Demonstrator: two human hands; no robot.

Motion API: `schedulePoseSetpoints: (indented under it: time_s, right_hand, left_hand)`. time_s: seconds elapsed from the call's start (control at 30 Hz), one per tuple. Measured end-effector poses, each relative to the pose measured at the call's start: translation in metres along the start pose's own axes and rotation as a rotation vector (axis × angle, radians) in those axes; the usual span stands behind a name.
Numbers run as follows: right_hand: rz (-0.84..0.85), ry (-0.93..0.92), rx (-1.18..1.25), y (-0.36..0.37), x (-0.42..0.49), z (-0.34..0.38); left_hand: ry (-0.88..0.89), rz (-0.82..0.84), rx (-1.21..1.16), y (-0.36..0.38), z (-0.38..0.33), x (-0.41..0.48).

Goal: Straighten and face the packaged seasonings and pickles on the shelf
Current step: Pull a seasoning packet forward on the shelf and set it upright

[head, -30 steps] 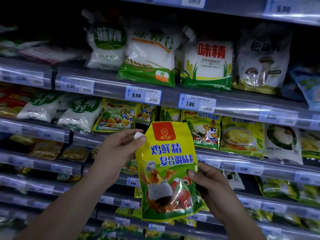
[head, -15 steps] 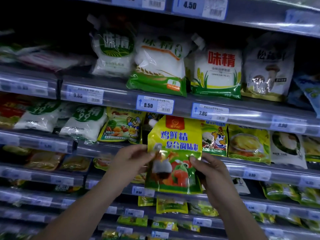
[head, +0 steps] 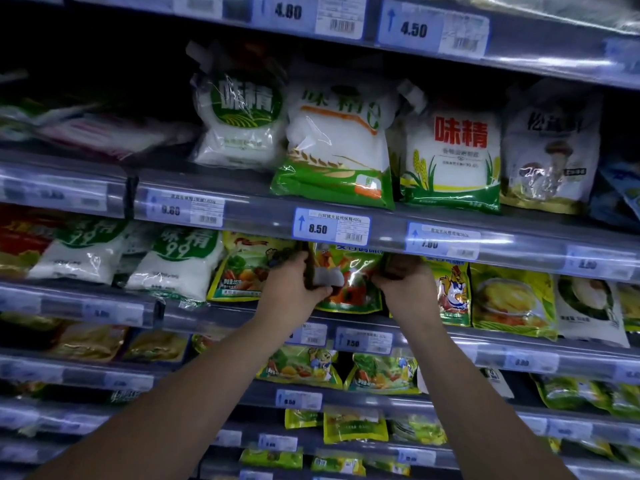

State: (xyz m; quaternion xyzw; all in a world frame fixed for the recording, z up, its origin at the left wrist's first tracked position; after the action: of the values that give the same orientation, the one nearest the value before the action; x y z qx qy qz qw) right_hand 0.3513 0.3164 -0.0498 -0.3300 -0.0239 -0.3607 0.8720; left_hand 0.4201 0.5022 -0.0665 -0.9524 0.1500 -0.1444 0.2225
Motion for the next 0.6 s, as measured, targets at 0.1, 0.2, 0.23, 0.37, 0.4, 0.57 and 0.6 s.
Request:
schedulePoseSetpoints:
  time_s: [0.1, 0.2, 0.23, 0.37, 0.4, 0.57, 0.6]
  right_hand:
    - [-0.022, -0.039, -0.089, 0.0, -0.006, -0.007]
    - [-0.1, -0.002, -0.155, -0.001, -0.012, -0.008]
    - [-0.115, 0.004, -0.163, 0.001, -0.013, -0.007]
    - [-0.224, -0.07, -0.249, 0.005, -0.034, 0.017]
    - [-0.254, -0.099, -0.237, 0.006, -0.04, 0.025]
    - [0.095, -0.267, -0.176, 0.063, -0.054, 0.065]
    - [0.157, -0.284, -0.216, 0.079, -0.052, 0.071]
  left_hand:
    - [0.05, 0.005, 0.095, 0.006, 0.003, 0.0]
    - [0.074, 0.045, 0.211, 0.01, -0.002, 0.003]
    - [0.074, 0.058, 0.229, 0.01, -0.003, 0.004]
    - [0.144, 0.075, 0.207, -0.01, 0.0, -0.01]
    - [0.156, 0.04, 0.178, -0.022, 0.005, -0.017]
    - [0.158, -0.247, 0.198, -0.092, 0.045, -0.041]
    - [0.138, -0.236, 0.23, -0.099, 0.052, -0.041]
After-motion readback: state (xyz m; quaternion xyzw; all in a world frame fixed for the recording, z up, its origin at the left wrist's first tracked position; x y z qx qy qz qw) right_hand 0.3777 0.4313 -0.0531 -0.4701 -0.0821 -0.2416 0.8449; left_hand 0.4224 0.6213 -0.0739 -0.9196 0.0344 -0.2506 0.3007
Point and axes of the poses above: each hand's wrist, its own x-axis towards the middle knuckle, its own y-axis out of the palm, z = x × y, the point moved 3 cm from there along x, towards the middle knuckle, and after that the axes turned 8 degrees about -x, right-handed, at the moved point
